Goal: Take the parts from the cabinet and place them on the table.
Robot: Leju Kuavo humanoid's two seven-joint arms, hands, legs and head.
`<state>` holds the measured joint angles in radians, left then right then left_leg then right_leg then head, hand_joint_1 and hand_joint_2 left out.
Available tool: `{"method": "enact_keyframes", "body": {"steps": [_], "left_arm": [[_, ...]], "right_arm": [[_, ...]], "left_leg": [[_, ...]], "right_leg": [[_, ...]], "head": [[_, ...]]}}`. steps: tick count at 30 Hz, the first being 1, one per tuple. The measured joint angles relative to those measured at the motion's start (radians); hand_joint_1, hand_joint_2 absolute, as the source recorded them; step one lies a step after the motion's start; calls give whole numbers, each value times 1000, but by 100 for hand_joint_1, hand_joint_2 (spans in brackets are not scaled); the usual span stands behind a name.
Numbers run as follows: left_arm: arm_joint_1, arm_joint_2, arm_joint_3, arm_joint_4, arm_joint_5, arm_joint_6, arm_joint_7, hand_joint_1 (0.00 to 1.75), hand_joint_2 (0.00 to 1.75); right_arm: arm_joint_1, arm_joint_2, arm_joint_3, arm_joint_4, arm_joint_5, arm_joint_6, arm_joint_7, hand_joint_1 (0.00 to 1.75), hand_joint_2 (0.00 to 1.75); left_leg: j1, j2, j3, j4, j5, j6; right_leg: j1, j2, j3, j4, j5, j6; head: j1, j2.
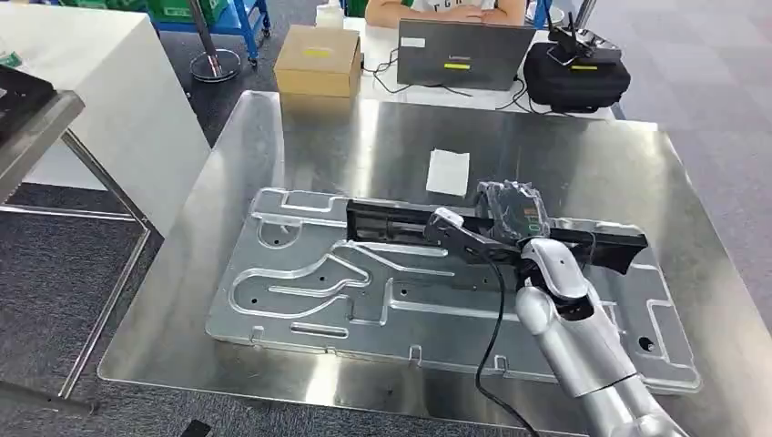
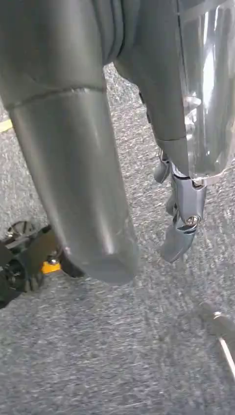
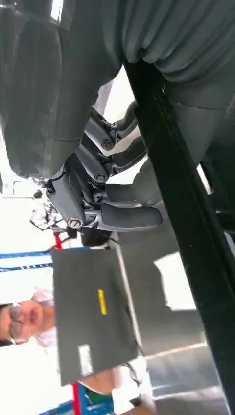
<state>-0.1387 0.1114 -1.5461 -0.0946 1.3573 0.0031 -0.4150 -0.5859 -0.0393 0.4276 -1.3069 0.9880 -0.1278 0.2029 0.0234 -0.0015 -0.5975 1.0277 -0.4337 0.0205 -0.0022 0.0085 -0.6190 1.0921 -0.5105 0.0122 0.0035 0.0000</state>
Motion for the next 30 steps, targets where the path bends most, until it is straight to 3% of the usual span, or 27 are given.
{"method": "enact_keyframes", "body": {"steps": [2,3,4,5,6,8,9,12,13,14,15,17,18,19,20,21,23,24,25,26,28,29,30], "left_arm": [[2,1,0,0,2,0,0,0,0],[3,2,0,0,2,0,0,0,0],[4,3,0,0,2,0,0,0,0],[5,3,0,0,3,0,0,0,0],[5,3,0,0,3,0,0,0,0],[3,3,0,0,3,0,0,0,0],[3,0,0,0,3,-1,0,0,0],[2,2,0,0,4,-1,-1,0,0],[2,2,0,0,5,-1,-1,0,0],[3,3,0,0,9,-1,-2,0,0],[4,3,0,0,13,-1,-3,0,0],[5,6,0,0,15,-1,-3,0,0],[5,7,0,0,15,-1,-3,0,0],[7,7,0,0,16,-1,-3,0,0],[8,8,0,0,16,-1,-3,0,0],[9,8,0,0,16,-1,-3,0,0],[6,11,0,0,17,-1,-5,0,0],[3,11,0,0,19,-1,-5,0,0],[3,11,0,0,21,-1,-7,0,0],[3,11,0,0,23,-1,-8,0,0],[2,11,0,0,27,-3,-10,0,0],[3,11,0,0,28,-4,-10,0,0],[2,11,0,0,31,-4,-10,0,0]], "right_arm": [[2,1,0,6,-1,-1,-2,175,175],[3,1,0,9,-1,-2,-2,175,175],[5,2,0,11,-2,-3,-3,175,175],[6,4,0,12,-2,-3,-5,175,175],[6,6,0,13,-2,-3,-5,175,175],[3,8,0,14,-2,-3,-5,175,175],[2,9,0,15,-2,-2,-5,175,175],[4,16,0,18,-5,-2,-6,175,175],[5,18,0,19,-6,-4,-6,175,175],[6,23,0,20,-8,-6,-6,175,175],[7,29,0,22,-11,-9,-7,175,175],[12,36,0,24,-13,-16,-9,175,175],[17,41,0,25,-13,-19,-10,175,175],[22,43,0,26,-13,-23,-12,175,175],[26,45,0,27,-13,-25,-14,175,175],[27,46,0,28,-13,-26,-14,175,175],[28,51,0,32,-14,-26,-16,175,175],[28,51,0,34,-19,-21,-17,175,175],[25,50,0,35,-26,-15,-19,175,175],[21,50,0,36,-36,-7,-23,175,175],[20,50,0,40,-58,13,-33,175,175],[18,50,0,40,-67,19,-36,175,175],[17,50,0,41,-73,23,-38,175,175]], "left_leg": [[-2,2,-8,0,4,4],[-2,3,-12,0,5,4],[-2,4,-13,0,7,3],[-2,4,-14,0,9,1],[-4,4,-14,0,10,0],[-7,4,-15,0,15,-5],[-10,4,-14,0,16,-11],[-1,2,-15,-8,24,-30],[-4,2,-14,-15,30,-38],[-2,1,-22,-3,27,-39],[-7,0,-36,28,-5,-42],[-2,0,-90,167,-91,-49],[-1,1,-116,238,-122,-53],[-1,1,-132,284,-135,-56],[-1,1,-125,279,-123,-59],[1,1,-94,229,-92,-62],[7,4,6,53,-18,-66],[8,6,29,0,-30,-64],[-1,-1,27,-1,-27,-52],[2,-1,26,2,-26,-40],[-3,-1,24,1,-23,-29],[5,0,27,-6,-15,-17],[4,1,26,-7,-12,-13]], "right_leg": [[-4,-1,-64,144,-80,8],[-4,-2,-94,211,-105,10],[-4,-3,-102,233,-103,11],[-4,-3,-83,203,-78,9],[-3,-3,-45,138,-42,3],[4,-3,60,-41,20,-17],[9,-4,73,-73,13,-26],[16,-8,66,-80,22,-37],[14,-8,66,-91,31,-46],[-1,-13,75,-108,53,-46],[-1,-13,74,-115,57,-49],[0,-16,70,-115,62,-54],[0,-16,69,-114,61,-54],[1,-15,69,-112,61,-54],[0,-14,68,-109,61,-54],[-1,-12,67,-105,60,-52],[-4,-7,61,-90,54,-43],[-3,-6,57,-79,50,-36],[5,0,55,-74,44,-28],[4,1,55,-76,45,-23],[3,2,55,-81,50,-14],[2,2,52,-75,47,-9],[-1,1,43,-54,28,-4]], "head": [[1,0],[1,0],[1,0],[1,0],[1,0],[2,0],[-3,0],[-1,0],[1,0],[-1,0],[-3,0],[-8,0],[-8,0],[-8,0],[-8,0],[-8,0],[-8,0],[-9,0],[-8,0],[-5,0],[-7,0],[-7,0],[-5,0]]}}
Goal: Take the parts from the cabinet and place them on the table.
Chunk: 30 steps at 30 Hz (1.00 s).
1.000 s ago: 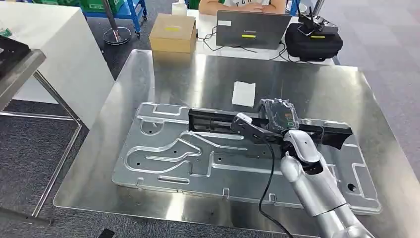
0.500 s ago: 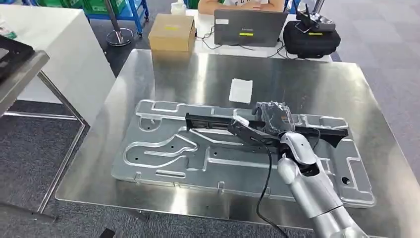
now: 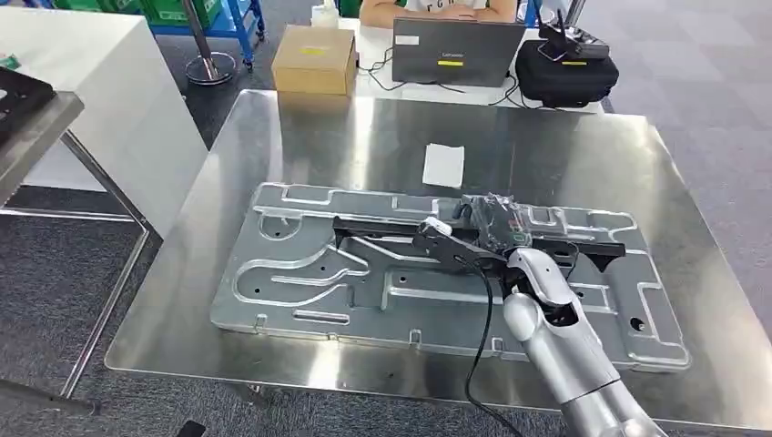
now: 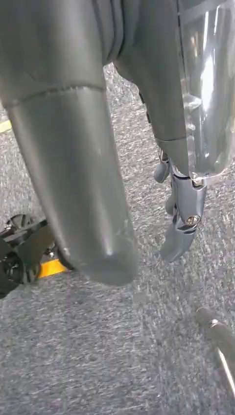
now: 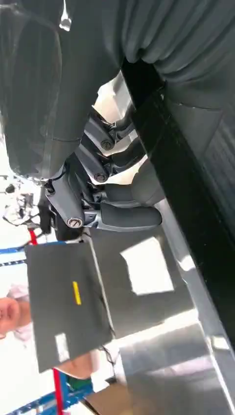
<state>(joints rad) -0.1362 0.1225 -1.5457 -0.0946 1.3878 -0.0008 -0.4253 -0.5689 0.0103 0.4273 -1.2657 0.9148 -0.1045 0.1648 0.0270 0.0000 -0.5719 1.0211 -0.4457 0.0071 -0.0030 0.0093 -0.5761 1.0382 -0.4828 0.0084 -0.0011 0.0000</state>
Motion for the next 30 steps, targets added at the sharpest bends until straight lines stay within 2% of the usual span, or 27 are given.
{"method": "enact_keyframes", "body": {"steps": [1,3,4,5,6,7,8,9,10,13,14,15,16,17,18,19,20,21,22,23,24,25,26,28,30], "left_arm": [[0,0,0,0,2,0,-1,0,0],[1,0,0,0,4,0,-1,0,0],[3,1,0,1,4,0,-2,0,0],[5,2,0,2,5,0,-2,0,0],[6,2,0,3,7,0,-3,0,0],[6,2,0,3,9,-1,-4,0,0],[5,3,0,3,14,-3,-6,0,0],[5,2,0,3,16,-3,-7,0,0],[4,-2,0,3,17,-3,-8,0,0],[6,-1,0,3,22,-3,-8,0,0],[5,-1,0,3,22,-3,-7,0,175],[7,1,0,4,22,-8,-8,0,175],[7,2,0,4,23,-13,-8,0,175],[8,3,0,4,25,-21,-9,0,175],[10,5,0,4,25,-31,-9,0,0],[13,6,0,4,24,-41,-10,0,0],[17,7,0,4,23,-45,-12,0,0],[20,8,0,4,24,-49,-16,0,0],[23,8,0,5,27,-49,-19,0,0],[23,11,0,6,30,-49,-21,0,0],[23,12,0,6,35,-49,-21,0,0],[21,12,0,6,36,-49,-21,0,0],[22,13,0,6,37,-49,-23,0,0],[22,13,0,6,36,-52,-21,0,0],[22,13,0,6,37,-52,-18,0,0]], "right_arm": [[-3,0,0,1,-8,10,-3,175,175],[-7,-1,0,4,-34,31,-10,175,175],[-8,-2,0,7,-48,36,-13,175,175],[-9,-2,0,9,-63,42,-16,175,175],[-9,-2,0,9,-77,43,-17,175,175],[-10,-2,0,9,-85,39,-18,175,175],[-12,-2,0,9,-86,32,-19,175,175],[-17,-2,0,9,-86,28,-19,175,175],[-19,-2,0,9,-86,23,-19,175,175],[-21,-2,0,10,-85,13,-19,175,175],[-21,-1,0,10,-84,11,-20,0,175],[-20,3,0,10,-83,10,-19,0,175],[-20,5,0,12,-83,8,-19,0,175],[-20,7,0,14,-83,7,-20,0,175],[-18,9,0,16,-83,6,-19,0,175],[-18,11,0,19,-84,8,-19,0,175],[-16,13,0,23,-84,7,-19,0,175],[-17,15,0,25,-84,5,-19,0,175],[-19,15,0,26,-84,3,-18,0,175],[-19,15,0,27,-84,1,-18,0,175],[-23,16,0,28,-84,0,-16,0,175],[-26,15,0,29,-85,-1,-15,0,175],[-29,16,0,31,-85,-1,-15,0,175],[-27,17,0,33,-85,0,-14,0,175],[-27,18,0,36,-83,1,-9,0,175]], "left_leg": [[0,1,-3,0,3,5],[-2,2,-12,0,5,8],[-3,3,-14,0,5,8],[-3,4,-14,0,6,8],[-4,4,-12,0,6,8],[-5,4,-11,0,6,8],[-8,4,-10,0,7,7],[-5,4,-8,0,7,6],[-11,4,-9,1,7,-1],[-2,1,-8,-11,16,-21],[-9,0,-5,-20,20,-29],[-4,-1,-12,-2,12,-29],[-6,0,-32,37,-23,-32],[-5,0,-65,110,-68,-35],[-4,0,-100,190,-107,-39],[-4,0,-128,255,-130,-43],[-3,0,-141,284,-131,-46],[-2,0,-129,261,-109,-49],[0,0,-94,194,-69,-51],[3,2,-44,99,-24,-54],[7,6,3,11,3,-57],[-1,4,3,3,-15,-50],[-1,-1,5,-1,-10,-34],[-4,-1,2,0,-9,-22],[0,1,7,-9,2,-4]], "right_leg": [[-1,-3,-23,49,-37,4],[-3,-4,-100,207,-117,10],[-3,-4,-128,263,-135,10],[-3,-4,-137,281,-128,9],[-3,-4,-120,247,-97,5],[-1,-3,-84,178,-56,-2],[3,-3,-33,80,-13,-13],[9,-1,15,-3,10,-31],[12,-3,20,-26,5,-35],[20,-6,17,-34,12,-46],[15,-7,22,-53,25,-51],[6,-14,32,-69,44,-43],[3,-14,32,-76,46,-48],[2,-15,28,-74,48,-49],[2,-17,26,-72,48,-50],[3,-18,23,-71,47,-50],[2,-19,21,-68,47,-49],[0,-19,20,-64,46,-47],[-1,-18,19,-60,43,-44],[-4,-17,18,-52,39,-39],[-5,-16,15,-39,32,-33],[2,-12,11,-31,26,-24],[2,-9,10,-27,24,-19],[2,-9,10,-31,28,-10],[-4,-9,6,-19,19,-1]], "head": [[6,0],[6,0],[6,0],[6,0],[6,0],[6,0],[6,0],[6,0],[3,0],[9,0],[8,0],[7,0],[5,0],[2,0],[1,0],[2,0],[1,0],[1,0],[2,0],[1,0],[0,0],[0,0],[2,0],[2,0],[1,0]]}}
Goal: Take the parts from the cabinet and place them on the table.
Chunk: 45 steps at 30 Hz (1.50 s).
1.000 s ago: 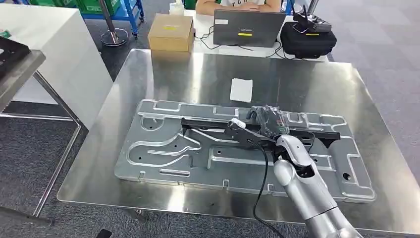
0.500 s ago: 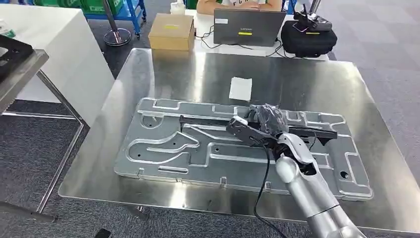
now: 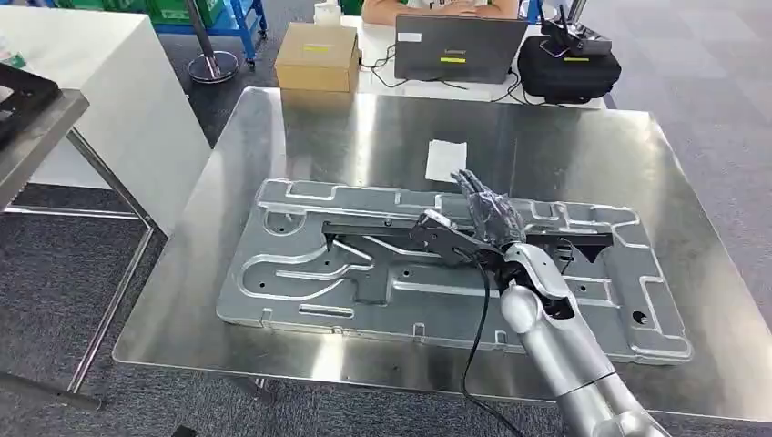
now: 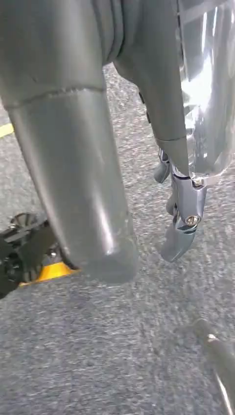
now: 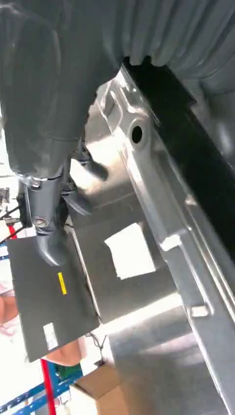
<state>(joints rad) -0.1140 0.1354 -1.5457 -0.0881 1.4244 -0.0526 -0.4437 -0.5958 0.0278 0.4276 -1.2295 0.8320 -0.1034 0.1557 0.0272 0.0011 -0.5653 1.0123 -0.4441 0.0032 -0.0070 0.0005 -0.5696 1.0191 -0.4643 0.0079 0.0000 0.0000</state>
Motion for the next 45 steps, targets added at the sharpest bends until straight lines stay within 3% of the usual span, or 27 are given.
{"method": "enact_keyframes", "body": {"steps": [1,3,4,5,7,9,10,13,14,15,16,19,20,21,22,24,25,26,30,32,34,35,36,37,39,44,45], "left_arm": [[0,0,0,0,0,0,0,0,0],[0,0,0,1,2,0,1,0,0],[3,0,0,1,3,0,2,0,0],[5,1,0,2,3,0,3,0,0],[5,1,0,2,4,0,4,0,0],[3,0,0,2,6,0,5,0,0],[3,0,0,2,6,0,5,0,0],[4,-1,0,2,10,-1,6,0,0],[4,-1,0,2,10,-1,7,0,0],[4,1,0,2,10,-1,6,0,0],[5,2,0,2,11,-2,7,0,0],[8,3,0,2,18,-2,8,0,0],[10,3,0,2,18,-3,9,0,0],[12,3,0,2,18,-4,9,0,0],[13,3,0,2,19,-5,9,0,0],[13,6,0,2,20,-5,9,0,0],[11,6,0,2,20,-5,9,0,0],[11,6,0,2,20,-5,9,0,0],[12,6,0,2,21,-5,9,0,0],[13,6,0,3,21,-5,8,0,0],[13,6,0,3,27,-11,8,0,0],[15,6,0,3,32,-19,7,0,0],[17,6,0,3,36,-25,5,0,0],[19,6,0,3,39,-29,2,0,0],[20,6,0,3,39,-33,0,0,0],[20,6,0,3,39,-33,0,0,0],[20,5,0,3,39,-35,0,0,0]], "right_arm": [[-1,0,0,3,0,0,0,0,175],[5,0,0,9,1,0,2,0,175],[5,0,0,10,1,-3,2,0,175],[6,0,0,12,1,-3,2,0,175],[8,0,0,14,2,-3,2,0,175],[6,0,0,14,2,-3,4,0,175],[3,0,0,14,2,-4,4,0,175],[3,4,1,15,3,-5,5,0,175],[3,5,1,15,3,-5,5,0,175],[3,7,1,15,3,-5,5,0,175],[3,12,1,16,3,-5,5,0,175],[7,15,1,20,4,-6,6,0,175],[9,15,1,21,4,-6,7,0,175],[11,15,1,22,4,-6,7,0,175],[11,15,1,23,4,-6,7,0,175],[11,15,1,23,4,-6,8,0,175],[11,15,1,24,4,-6,9,0,175],[12,15,1,24,4,-6,11,0,175],[17,15,1,26,4,-5,10,0,175],[19,15,1,25,3,-4,9,0,175],[25,15,1,25,2,2,6,0,175],[32,15,1,24,0,5,5,0,175],[39,15,2,22,0,6,5,0,175],[43,15,3,19,-1,8,3,0,175],[44,15,8,11,-2,10,-2,0,175],[43,15,9,10,-1,10,-2,0,175],[43,15,11,5,-1,10,-2,0,175]], "left_leg": [[0,0,-2,-1,2,4],[-2,1,-12,0,6,10],[-3,2,-15,0,6,10],[-3,2,-16,1,6,10],[-3,1,-14,1,6,9],[-4,1,-11,0,6,6],[-3,0,-11,1,7,2],[-3,-3,-13,-4,10,-19],[-3,-3,-11,-9,13,-26],[-4,-4,-16,-4,11,-31],[-3,-3,-26,23,-11,-33],[-1,-3,-123,238,-127,-40],[-1,-3,-146,291,-140,-43],[-1,-3,-148,297,-130,-45],[0,-3,-124,250,-97,-46],[5,0,-26,66,-18,-49],[6,6,0,11,-20,-46],[-3,0,-6,13,-22,-39],[-2,-4,-12,10,-4,-4],[0,-4,-16,10,1,6],[-2,-4,-20,10,2,8],[-2,-5,-22,10,2,8],[-2,-5,-21,10,1,8],[-3,-7,-21,10,0,7],[-3,-9,-15,10,-2,3],[-3,-9,-15,10,-2,3],[-2,-9,-14,10,-3,1]], "right_leg": [[-1,-1,-17,36,-29,5],[-3,0,-90,179,-108,11],[-4,0,-128,254,-136,13],[-5,0,-151,296,-141,13],[-5,0,-121,232,-82,8],[-3,1,-31,59,-2,-6],[3,3,-4,-8,0,-15],[11,-2,-6,-9,4,-19],[12,-2,-6,-14,8,-25],[-4,-4,2,-34,23,-33],[-1,-10,6,-40,26,-39],[3,-11,1,-38,29,-47],[4,-11,-1,-36,29,-47],[4,-11,-3,-32,28,-46],[3,-10,-5,-28,27,-45],[1,-7,-11,-13,22,-37],[2,-6,-15,-1,18,-30],[7,-1,-18,3,13,-24],[4,-2,-25,4,18,-1],[0,-1,-57,75,-38,7],[-1,-1,-131,226,-112,14],[-2,-1,-167,295,-133,15],[-3,-1,-180,314,-127,15],[-3,-1,-170,287,-99,12],[-2,-1,-89,116,-4,1],[-1,-1,-77,92,6,-1],[3,1,-42,23,28,-11]], "head": [[3,0],[5,0],[5,0],[5,0],[5,0],[5,0],[5,0],[2,0],[5,0],[3,0],[2,0],[-4,0],[-4,0],[-3,0],[-4,0],[-4,0],[-5,0],[-5,0],[-1,0],[5,0],[4,0],[5,0],[4,0],[5,0],[5,0],[5,0],[5,0]]}}
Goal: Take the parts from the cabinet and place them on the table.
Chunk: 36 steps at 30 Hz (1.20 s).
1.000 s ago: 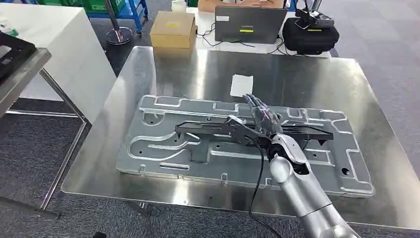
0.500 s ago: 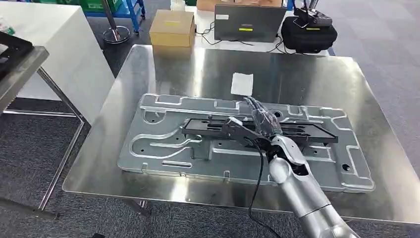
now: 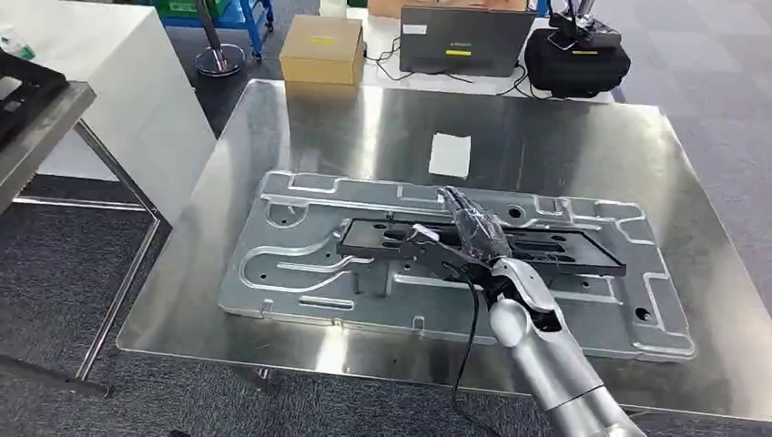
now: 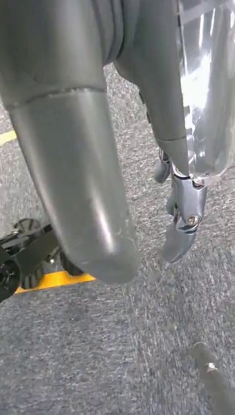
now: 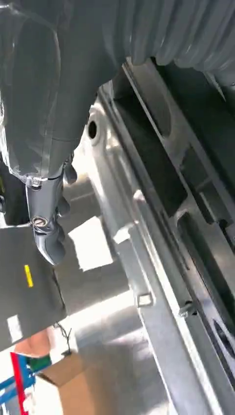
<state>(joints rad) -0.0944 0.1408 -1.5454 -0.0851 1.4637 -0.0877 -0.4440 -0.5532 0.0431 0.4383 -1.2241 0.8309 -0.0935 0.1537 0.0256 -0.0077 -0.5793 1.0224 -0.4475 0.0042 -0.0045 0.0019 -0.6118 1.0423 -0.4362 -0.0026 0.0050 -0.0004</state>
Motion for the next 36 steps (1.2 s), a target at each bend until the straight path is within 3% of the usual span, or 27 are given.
{"method": "enact_keyframes", "body": {"steps": [1,2,3,4,7,8,9,10,12,13,14,16,18,19,21,22,23,24,25,27,28,29,32,33,34,36], "left_arm": [[1,-1,0,0,0,0,0,0,0],[1,-1,0,0,0,0,0,0,0],[2,0,0,0,0,-1,-1,0,0],[2,0,0,0,0,-1,-2,0,0],[4,2,0,0,1,-2,-2,0,0],[5,2,0,0,2,-4,-2,0,0],[7,2,0,0,3,-6,-2,0,0],[8,2,0,0,7,-9,-3,0,0],[7,3,0,1,15,-13,-6,0,0],[6,3,0,1,18,-16,-8,0,0],[5,3,0,1,19,-18,-10,0,0],[9,3,0,1,19,-22,-10,0,0],[10,2,0,1,22,-24,-10,0,0],[10,1,0,1,23,-24,-11,0,0],[9,1,0,1,27,-24,-11,0,0],[10,1,0,1,31,-25,-11,0,0],[10,1,0,1,31,-24,-11,0,0],[11,0,0,1,32,-24,-11,0,0],[11,0,0,1,32,-25,-11,0,0],[10,-2,0,1,33,-26,-11,0,0],[10,-3,0,1,34,-26,-11,0,0],[9,-5,0,1,34,-26,-11,0,0],[11,-7,0,1,34,-27,-11,0,0],[10,-7,0,1,34,-27,-11,0,0],[10,-7,0,1,34,-27,-11,0,0],[10,-8,0,1,35,-27,-11,0,0]], "right_arm": [[1,2,2,-3,-1,2,0,0,175],[1,2,6,-7,-1,2,-2,0,175],[1,8,8,-12,-2,2,-2,0,175],[-2,8,8,-12,-1,2,-2,0,175],[5,8,11,-11,-1,3,-3,0,175],[9,8,13,-11,-2,4,-3,0,175],[13,8,14,-11,-2,5,-3,0,175],[16,8,16,-14,-2,6,-4,0,175],[19,8,17,-25,-2,7,-5,0,175],[19,8,18,-31,-2,7,-7,0,175],[20,8,19,-37,-2,9,-8,0,175],[24,8,22,-46,-2,10,-10,0,175],[28,7,27,-57,-2,11,-10,0,175],[29,6,29,-63,-2,10,-11,0,175],[31,5,30,-69,-2,10,-12,0,175],[37,3,31,-69,-2,10,-12,0,175],[43,-1,31,-69,-2,10,-13,0,175],[49,-2,32,-69,-2,10,-14,0,175],[52,-3,34,-69,-2,10,-15,0,175],[51,-3,36,-70,-2,10,-19,0,175],[51,-3,36,-72,-2,10,-21,0,175],[51,-3,37,-73,-2,9,-22,0,175],[57,-5,38,-75,-3,8,-24,0,175],[57,-5,39,-76,-3,8,-25,0,175],[57,-5,40,-78,-3,7,-27,0,175],[58,-5,42,-79,-4,5,-30,0,175]], "left_leg": [[-3,-1,-3,0,-2,-15],[-5,-1,4,-9,-1,-32],[-1,1,2,4,-11,-34],[-3,2,-15,40,-39,-36],[-1,2,-120,262,-142,-46],[-1,2,-138,297,-144,-48],[-1,2,-129,278,-120,-49],[-1,3,-101,219,-83,-49],[1,6,-11,41,-2,-47],[-3,7,3,6,-18,-42],[-6,3,3,3,-11,-30],[-10,2,0,5,-9,-21],[0,4,3,-7,1,-4],[-1,3,3,-8,3,0],[-2,4,0,-8,3,7],[-2,4,0,-8,2,9],[-2,4,0,-7,1,9],[-2,2,1,-7,0,9],[-2,1,3,-6,-1,8],[-2,-1,10,-6,-6,1],[-3,-1,10,-6,-8,-3],[-10,-2,6,-1,-12,-10],[-6,-1,11,-11,-11,-26],[-6,-1,13,-10,-16,-33],[-3,1,8,8,-30,-36],[-3,2,-54,138,-103,-41]], "right_leg": [[8,-2,3,-18,-6,-4],[5,-2,7,-31,-2,-19],[-1,-8,17,-42,5,-24],[-1,-8,19,-46,6,-32],[2,-10,17,-45,4,-37],[3,-10,17,-43,4,-37],[3,-9,17,-42,3,-37],[2,-9,17,-39,2,-36],[1,-7,16,-27,-4,-28],[7,-7,12,-19,-9,-22],[8,-4,9,-16,-11,-17],[7,-5,9,-21,-6,-7],[5,-4,6,-15,-13,3],[2,-3,-6,15,-36,10],[-1,-2,-77,160,-115,17],[-2,-2,-111,230,-140,20],[-3,-2,-136,274,-148,21],[-4,-3,-138,273,-131,21],[-5,-3,-119,227,-94,19],[-5,-2,-35,54,-4,10],[-4,-2,-10,-5,2,3],[3,-1,-3,-21,-4,0],[8,1,-5,-18,-5,-11],[-1,1,1,-29,0,-19],[-2,0,6,-34,2,-22],[-1,-2,9,-34,-2,-34]], "head": [[-1,0],[0,0],[-2,0],[-3,0],[-6,0],[-7,0],[-6,0],[-7,0],[-7,0],[-8,0],[-6,0],[-7,0],[-7,0],[-3,0],[-2,0],[-2,0],[-2,0],[-2,0],[-1,0],[-2,0],[-1,0],[-2,0],[-3,0],[-4,0],[-4,0],[-14,0]]}}
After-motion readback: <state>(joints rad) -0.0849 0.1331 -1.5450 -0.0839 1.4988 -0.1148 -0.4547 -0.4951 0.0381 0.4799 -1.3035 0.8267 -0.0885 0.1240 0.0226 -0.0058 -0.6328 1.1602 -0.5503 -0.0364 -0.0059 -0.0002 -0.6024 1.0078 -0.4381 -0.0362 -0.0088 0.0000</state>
